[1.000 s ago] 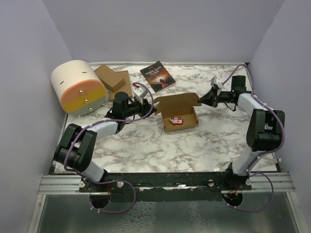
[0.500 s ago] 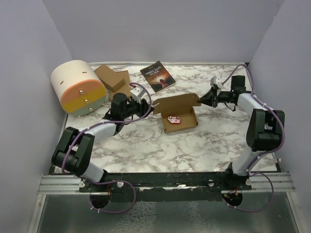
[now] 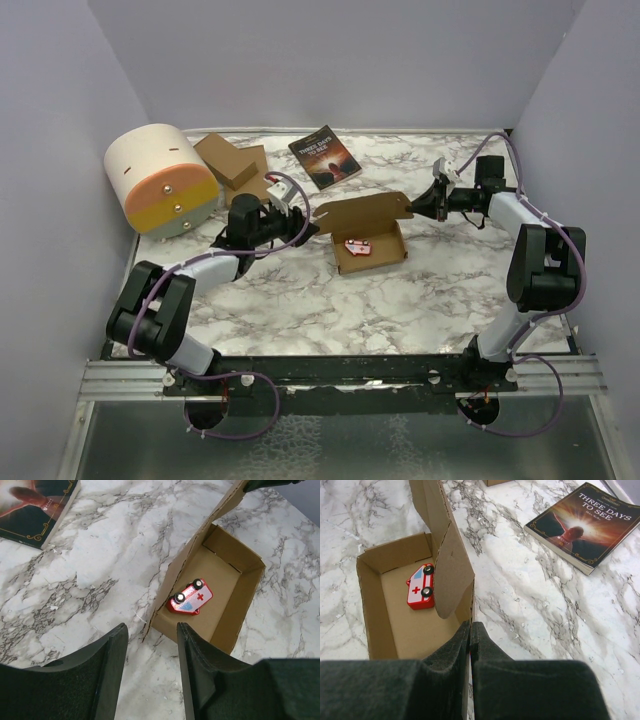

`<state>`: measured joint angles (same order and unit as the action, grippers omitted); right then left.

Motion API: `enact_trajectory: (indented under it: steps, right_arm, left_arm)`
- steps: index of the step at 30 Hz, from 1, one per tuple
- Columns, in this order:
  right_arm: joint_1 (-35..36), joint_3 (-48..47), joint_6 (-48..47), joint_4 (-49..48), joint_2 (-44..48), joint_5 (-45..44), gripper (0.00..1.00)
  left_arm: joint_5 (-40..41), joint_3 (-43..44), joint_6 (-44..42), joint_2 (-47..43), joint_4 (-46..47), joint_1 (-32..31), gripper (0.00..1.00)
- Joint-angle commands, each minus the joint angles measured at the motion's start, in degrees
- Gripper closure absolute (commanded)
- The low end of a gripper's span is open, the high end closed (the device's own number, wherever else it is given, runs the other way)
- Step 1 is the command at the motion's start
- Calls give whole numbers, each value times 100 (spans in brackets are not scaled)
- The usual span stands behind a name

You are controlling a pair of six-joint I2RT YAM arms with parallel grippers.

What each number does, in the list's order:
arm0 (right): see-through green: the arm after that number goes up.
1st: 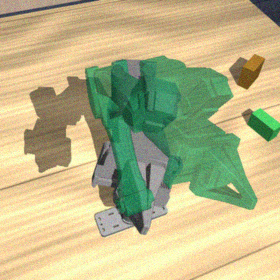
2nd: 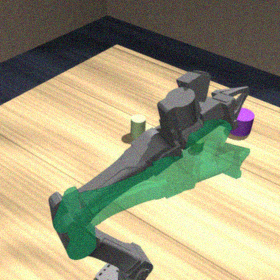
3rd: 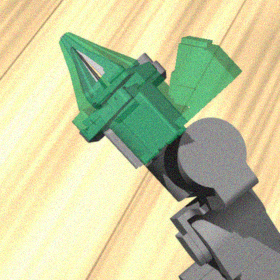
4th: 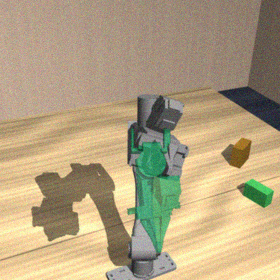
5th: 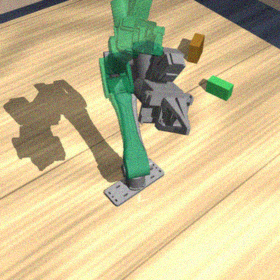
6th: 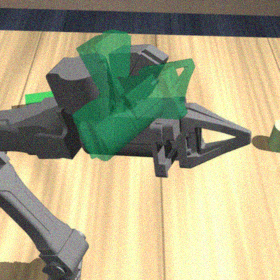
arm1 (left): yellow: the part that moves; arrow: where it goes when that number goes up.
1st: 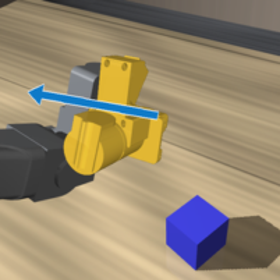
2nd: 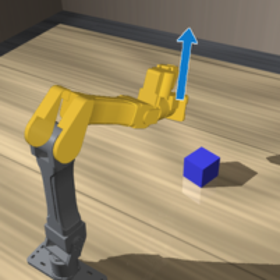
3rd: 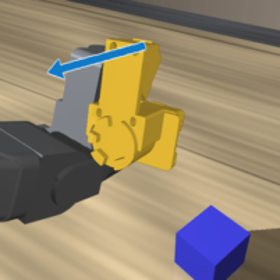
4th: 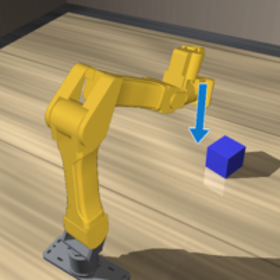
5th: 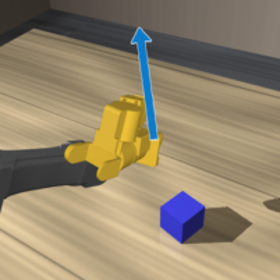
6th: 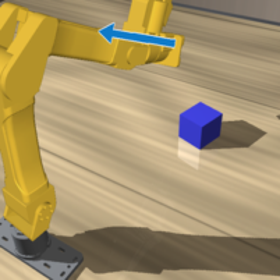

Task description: Fold the paper box

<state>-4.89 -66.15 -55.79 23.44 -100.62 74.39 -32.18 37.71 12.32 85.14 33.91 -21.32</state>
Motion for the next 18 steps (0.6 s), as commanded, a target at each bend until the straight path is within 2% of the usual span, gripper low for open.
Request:
enact_trajectory:
  steps: [1, 9, 14, 18]
  right_arm:
    - [14, -100, -11, 35, -55, 66, 99]
    - [14, -98, -13, 31, -56, 67, 99]
    - [14, -88, -9, 36, -63, 67, 99]
    - [14, -91, 21, 23, -60, 62, 99]
  left_arm:
    - [-277, 175, 84, 174, 145, 39, 55]
    - [-391, 386, 136, 433, 136, 40, 74]
    - [-429, 445, 179, 515, 159, 28, 79]
    - [-433, 456, 189, 546, 159, 20, 92]
